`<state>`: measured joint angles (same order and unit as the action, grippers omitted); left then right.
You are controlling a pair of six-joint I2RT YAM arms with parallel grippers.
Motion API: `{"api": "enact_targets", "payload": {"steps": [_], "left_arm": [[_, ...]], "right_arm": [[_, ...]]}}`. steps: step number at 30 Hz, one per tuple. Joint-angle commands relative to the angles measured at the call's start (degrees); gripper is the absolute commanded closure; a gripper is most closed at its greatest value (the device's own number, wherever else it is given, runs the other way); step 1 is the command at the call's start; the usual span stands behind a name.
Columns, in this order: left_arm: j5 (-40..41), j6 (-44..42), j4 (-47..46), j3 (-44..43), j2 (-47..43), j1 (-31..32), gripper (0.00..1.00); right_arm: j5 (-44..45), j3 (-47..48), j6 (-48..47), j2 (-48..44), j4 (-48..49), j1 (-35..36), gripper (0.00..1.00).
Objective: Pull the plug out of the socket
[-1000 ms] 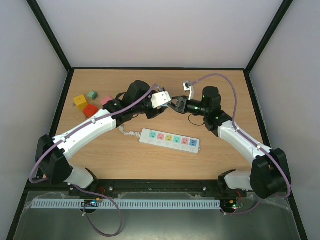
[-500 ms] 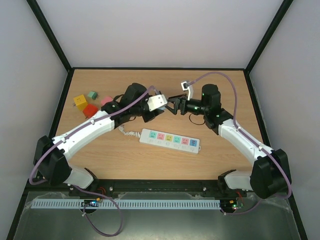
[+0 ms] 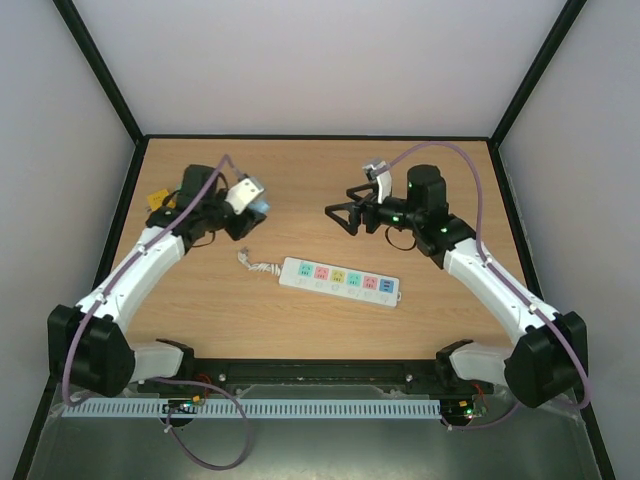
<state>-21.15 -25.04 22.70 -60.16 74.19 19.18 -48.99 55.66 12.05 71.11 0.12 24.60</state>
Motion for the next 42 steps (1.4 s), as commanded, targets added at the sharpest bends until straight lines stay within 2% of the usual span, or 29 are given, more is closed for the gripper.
{"api": "enact_targets", "payload": {"steps": [1, 7, 14, 24, 32, 38, 40, 42], "left_arm": [[-4.83, -2.68, 5.03, 3.35, -3.07, -8.45, 0.64], [-4.74, -9.27, 9.55, 8.72, -4.43, -19.26, 0.64], [-2.62, -15.31, 9.55, 14.18, -1.62, -31.67, 0.64], [4.72, -18.43, 3.48, 18.00, 7.54, -38.01, 0.63], [7.59, -19.56, -1.14, 19.28, 12.08, -38.86, 0.60], [7.96, -19.59, -1.22, 19.27, 14.20, -39.14, 0.50], [7.88, -19.61, -0.99, 19.29, 14.16, -39.22, 0.41], [7.81, -19.61, -0.77, 19.53, 13.66, -39.26, 0.24]], "right_arm": [[3.52, 0.33, -9.21, -1.96, -5.62, -0.25, 0.02], [7.50, -0.22, -17.03, -1.51, -10.92, -0.25, 0.02], [11.87, -2.16, -24.39, -0.77, -14.98, -0.26, 0.02], [17.47, -5.79, -30.24, 0.17, -16.63, -0.17, 0.02], [16.94, -6.43, -32.27, 0.63, -17.94, -0.01, 0.02], [19.63, -6.54, -35.07, 2.61, -19.20, 1.44, 0.02], [21.32, -6.70, -36.34, 3.31, -19.65, 2.47, 0.02], [23.31, -7.02, -37.70, 4.11, -19.88, 3.76, 0.02]]}}
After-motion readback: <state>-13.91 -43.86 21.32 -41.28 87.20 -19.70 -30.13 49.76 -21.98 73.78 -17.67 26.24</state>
